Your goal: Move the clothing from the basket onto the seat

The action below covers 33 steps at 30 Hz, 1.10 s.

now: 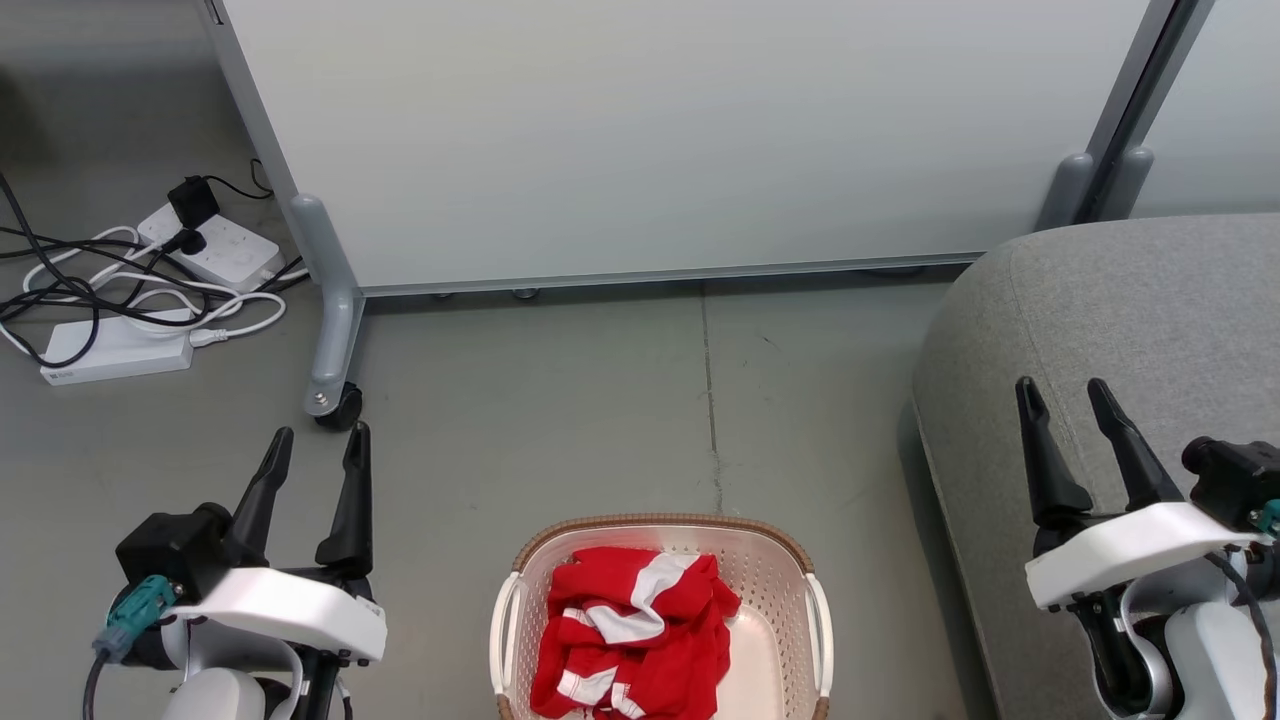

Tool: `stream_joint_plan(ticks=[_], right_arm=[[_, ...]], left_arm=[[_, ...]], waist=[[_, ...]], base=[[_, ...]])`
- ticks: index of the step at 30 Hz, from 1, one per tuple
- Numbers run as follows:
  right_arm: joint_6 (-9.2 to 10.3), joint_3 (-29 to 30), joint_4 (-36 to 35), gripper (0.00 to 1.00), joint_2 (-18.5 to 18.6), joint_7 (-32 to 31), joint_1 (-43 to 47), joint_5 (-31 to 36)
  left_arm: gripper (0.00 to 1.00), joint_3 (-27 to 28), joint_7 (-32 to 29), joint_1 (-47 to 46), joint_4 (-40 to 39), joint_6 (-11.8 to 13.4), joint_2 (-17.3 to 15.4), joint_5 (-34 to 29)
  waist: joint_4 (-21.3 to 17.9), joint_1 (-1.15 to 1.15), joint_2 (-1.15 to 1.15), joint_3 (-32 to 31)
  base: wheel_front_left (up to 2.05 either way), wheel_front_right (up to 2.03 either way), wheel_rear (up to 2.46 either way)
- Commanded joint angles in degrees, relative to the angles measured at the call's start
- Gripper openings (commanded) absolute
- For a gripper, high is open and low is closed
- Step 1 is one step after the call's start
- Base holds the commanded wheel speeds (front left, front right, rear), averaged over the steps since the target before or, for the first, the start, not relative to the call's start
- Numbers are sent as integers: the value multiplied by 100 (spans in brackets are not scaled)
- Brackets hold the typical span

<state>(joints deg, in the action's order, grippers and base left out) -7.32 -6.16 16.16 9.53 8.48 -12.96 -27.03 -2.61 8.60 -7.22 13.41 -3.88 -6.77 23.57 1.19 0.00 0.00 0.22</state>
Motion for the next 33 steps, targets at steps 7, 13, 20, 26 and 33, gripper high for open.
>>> stream_joint_plan(ticks=[7,13,20,26,33], right_arm=[[-23,27,184,100,-30,90,-10,406],[-24,85,281,100,-75,145,-7,639],[-24,72,363,100,-63,133,-34,942],[-25,82,397,100,-71,103,-44,1194],[-26,110,439,100,-109,91,-35,1338]], left_arm=[[100,-93,97,28,114,92,-62,-460],[100,-125,117,31,236,135,-26,-658],[100,-154,138,18,310,203,-42,-893],[100,-163,176,-10,334,244,-19,-1040],[100,-164,188,8,375,296,32,-1177]], waist=[[1,0,0,1],[7,0,0,13],[15,0,0,20],[29,0,0,27],[34,0,0,33]], base=[[0,0,0],[0,0,0],[0,0,0],[0,0,0],[0,0,0]])
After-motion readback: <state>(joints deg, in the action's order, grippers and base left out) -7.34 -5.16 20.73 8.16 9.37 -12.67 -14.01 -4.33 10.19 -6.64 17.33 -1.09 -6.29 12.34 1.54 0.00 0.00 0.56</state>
